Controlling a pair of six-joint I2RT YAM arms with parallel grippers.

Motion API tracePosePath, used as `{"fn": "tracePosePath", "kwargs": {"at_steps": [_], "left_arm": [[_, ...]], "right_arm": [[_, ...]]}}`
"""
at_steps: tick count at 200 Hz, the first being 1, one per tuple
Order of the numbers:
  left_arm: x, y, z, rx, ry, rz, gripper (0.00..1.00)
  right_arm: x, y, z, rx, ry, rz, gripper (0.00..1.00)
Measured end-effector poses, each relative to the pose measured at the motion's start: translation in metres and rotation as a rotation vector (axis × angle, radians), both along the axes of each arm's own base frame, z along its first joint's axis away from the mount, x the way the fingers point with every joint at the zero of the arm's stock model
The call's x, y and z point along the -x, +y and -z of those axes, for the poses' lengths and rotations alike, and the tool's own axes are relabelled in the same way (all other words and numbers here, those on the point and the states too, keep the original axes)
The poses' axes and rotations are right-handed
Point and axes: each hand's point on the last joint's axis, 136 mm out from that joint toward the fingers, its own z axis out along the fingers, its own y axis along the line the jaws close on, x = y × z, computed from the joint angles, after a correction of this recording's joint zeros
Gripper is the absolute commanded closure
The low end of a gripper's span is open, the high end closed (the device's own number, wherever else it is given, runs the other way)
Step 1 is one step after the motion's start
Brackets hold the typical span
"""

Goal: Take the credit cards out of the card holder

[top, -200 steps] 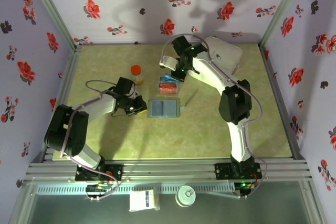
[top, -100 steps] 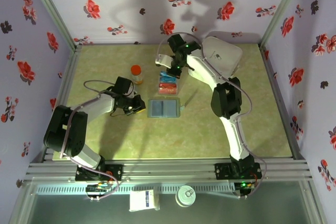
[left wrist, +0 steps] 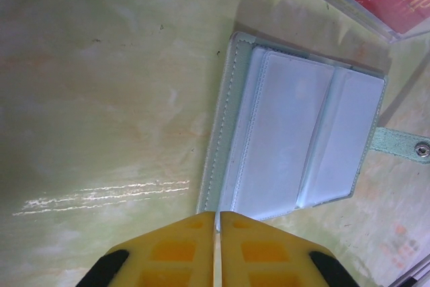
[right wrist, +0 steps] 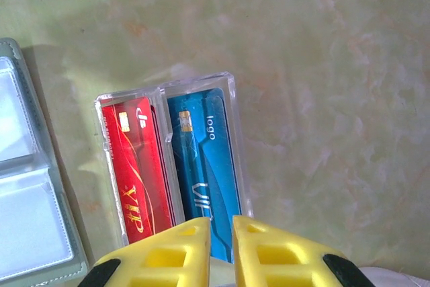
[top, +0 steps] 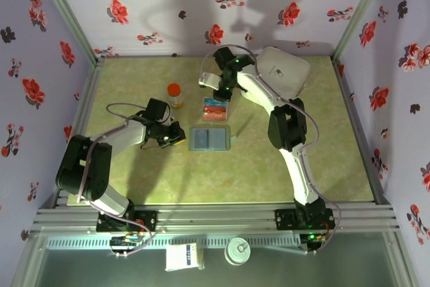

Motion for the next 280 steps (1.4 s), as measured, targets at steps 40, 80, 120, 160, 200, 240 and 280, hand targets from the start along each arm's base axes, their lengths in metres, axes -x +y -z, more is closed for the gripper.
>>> {"fn": "tracePosePath", "kwargs": {"at_steps": [40,80,120,160,200,240,280], "left_arm": [[0.0,0.0,0.001,0.0,0.002,0.0,0.94],[0.0,-0.001,0.003,0.004,0.012,0.004,0.95],[-0.005,-0.008,0.003,0.026,0.015,0.016,0.95],[-0.009,-0.019,0.007,0.036,0.01,0.041,0.95],[-0.01,-0.028,0.013,0.038,0.021,0.061,0.97],[-0.012,-0.031,0.022,0.03,0.041,0.066,1.0],[-0.01,-0.03,0.024,0.015,0.051,0.068,1.0]], "right_arm": [[0.0,-0.004,-0.01,-0.022,-0.02,0.072,0.81],[0.014,-0.012,-0.039,-0.128,-0.041,0.226,0.78],[0.028,-0.019,-0.056,-0.275,-0.026,0.427,0.77],[0.049,-0.019,-0.039,-0.384,0.085,0.637,0.77],[0.075,-0.009,-0.013,-0.475,0.251,0.802,0.78],[0.1,0.01,0.007,-0.519,0.393,0.902,0.81],[0.118,0.024,0.015,-0.538,0.488,0.968,0.83]]}}
